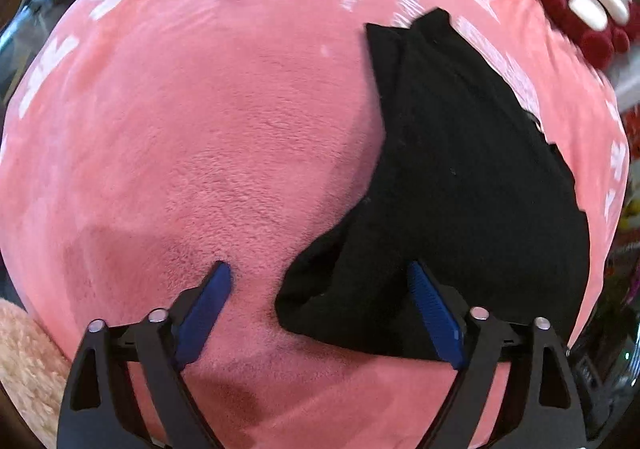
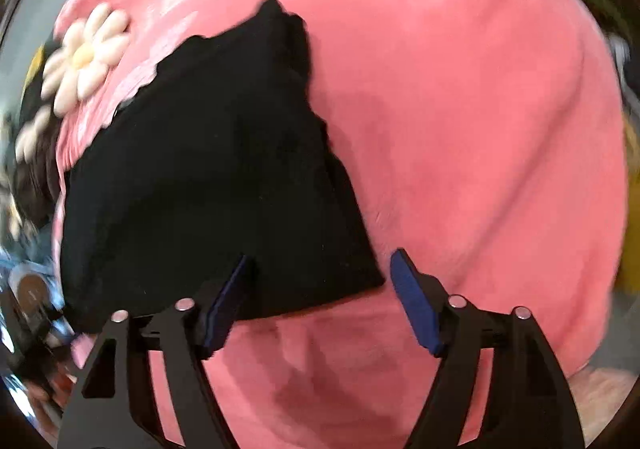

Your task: Fold small clothes

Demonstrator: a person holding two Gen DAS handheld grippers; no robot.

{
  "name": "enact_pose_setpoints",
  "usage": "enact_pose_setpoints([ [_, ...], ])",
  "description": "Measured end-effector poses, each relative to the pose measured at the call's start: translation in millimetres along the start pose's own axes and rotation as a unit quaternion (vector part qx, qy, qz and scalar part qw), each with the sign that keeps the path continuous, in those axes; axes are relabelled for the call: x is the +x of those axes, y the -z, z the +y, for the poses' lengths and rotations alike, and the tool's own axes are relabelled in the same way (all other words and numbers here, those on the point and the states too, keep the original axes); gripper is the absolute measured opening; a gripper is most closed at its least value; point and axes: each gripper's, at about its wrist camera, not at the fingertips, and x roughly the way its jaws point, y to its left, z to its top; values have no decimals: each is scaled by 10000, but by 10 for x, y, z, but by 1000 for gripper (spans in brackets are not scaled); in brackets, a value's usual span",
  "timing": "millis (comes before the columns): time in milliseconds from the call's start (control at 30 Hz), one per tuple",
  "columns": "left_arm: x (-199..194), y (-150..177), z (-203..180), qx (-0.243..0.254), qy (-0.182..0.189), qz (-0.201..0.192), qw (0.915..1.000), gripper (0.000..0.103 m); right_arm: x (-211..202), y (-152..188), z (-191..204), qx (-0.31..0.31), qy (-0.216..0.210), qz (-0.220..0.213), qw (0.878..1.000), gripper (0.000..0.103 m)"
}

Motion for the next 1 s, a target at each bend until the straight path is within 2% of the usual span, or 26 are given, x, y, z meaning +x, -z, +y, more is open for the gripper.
enact_pose_setpoints([
  [100,46,-3,-135,376,16,36,9993,31,16,-18,6,115,-272,65,9995,11],
  [133,33,-15,-167,461,237,161,9985,4,3,-23,51,51,-231,108,9997,9],
  [233,-59,-91,-252,566,454,251,9970,3,-94,-50,186,-253,-269,195,9991,8],
  [367,-422,9,-118,572,777,202,9951,3,-500,-60,97,-334,-431,145,9984,8],
  [433,-581,38,16,467,1035,334,9930,3,-636,-26,83,-372,-479,245,9979,8],
  [533,-550,178,87,449,994,595,9922,3,-627,109,42,-503,-340,495,9969,8],
  [667,-274,339,139,307,768,893,9926,4,-319,262,35,-561,-49,729,9958,9],
  [767,-225,369,89,304,540,754,9952,4,-327,263,73,-459,27,535,9975,14],
  [867,-328,318,-27,410,543,584,9960,4,-518,307,81,-643,324,16,9974,31],
  [900,-376,294,-65,457,544,516,9961,4,-594,321,76,-663,379,-220,9968,46],
  [933,-446,266,-120,496,587,452,9960,4,-691,330,74,-688,367,-523,9956,57],
  [1000,-664,207,-364,723,731,220,9945,3,-820,343,103,-732,311,-1004,9918,67],
])
